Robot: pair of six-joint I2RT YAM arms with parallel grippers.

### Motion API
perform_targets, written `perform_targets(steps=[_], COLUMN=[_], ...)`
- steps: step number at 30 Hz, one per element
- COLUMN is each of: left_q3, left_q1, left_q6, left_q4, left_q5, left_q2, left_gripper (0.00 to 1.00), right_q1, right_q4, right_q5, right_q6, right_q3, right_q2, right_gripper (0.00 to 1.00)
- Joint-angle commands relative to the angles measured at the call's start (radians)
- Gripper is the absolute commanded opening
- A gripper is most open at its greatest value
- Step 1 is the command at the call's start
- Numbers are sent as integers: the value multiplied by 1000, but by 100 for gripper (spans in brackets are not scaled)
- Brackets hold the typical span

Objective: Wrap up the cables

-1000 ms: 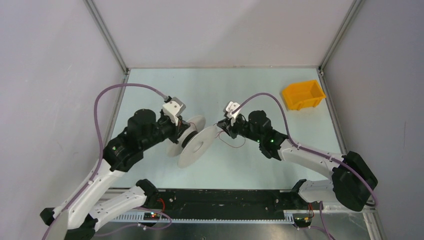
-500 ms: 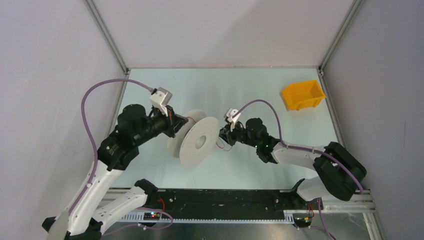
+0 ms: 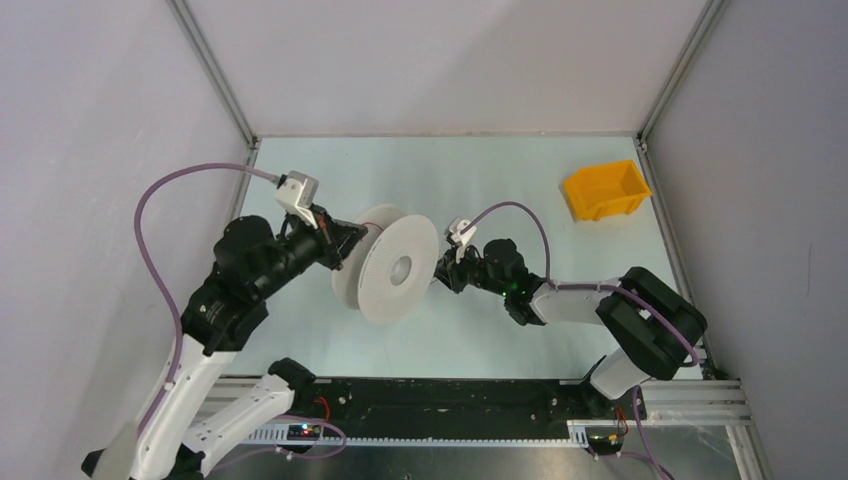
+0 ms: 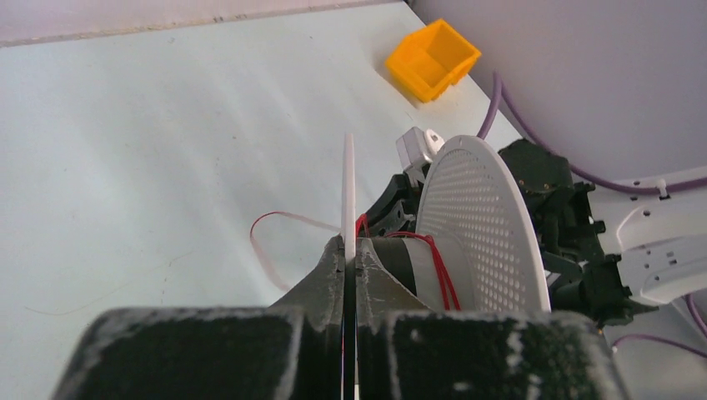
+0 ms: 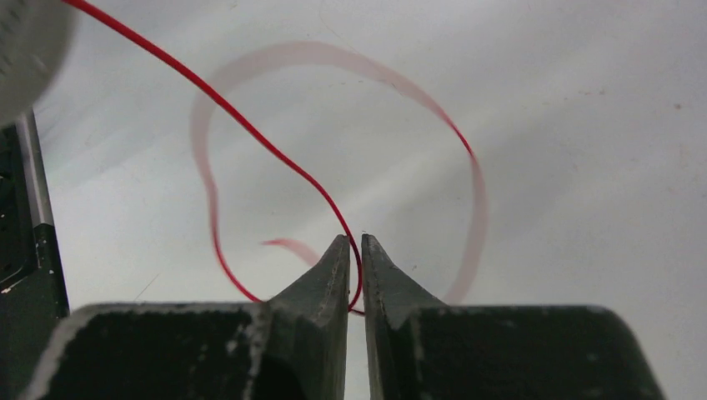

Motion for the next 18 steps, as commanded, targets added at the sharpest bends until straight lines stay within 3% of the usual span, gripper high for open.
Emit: perform_targets(steps=[1, 6, 18], left_q3=[43, 59, 78], left_q1=[12, 24, 35], left_q6=[-54, -52, -19], left_q4=[118, 123, 122], left_q5=[-107, -165, -248], left_q2=[-37, -51, -59], left_gripper=[0, 0, 0], right_q1=[-7, -28, -116], right_q4=[69, 83, 83], right_q5=[39, 44, 107], right_q6=[33, 47, 164], right_q3=[-10, -26, -70], right_q2=[22, 20, 5], right_gripper=[11, 0, 0])
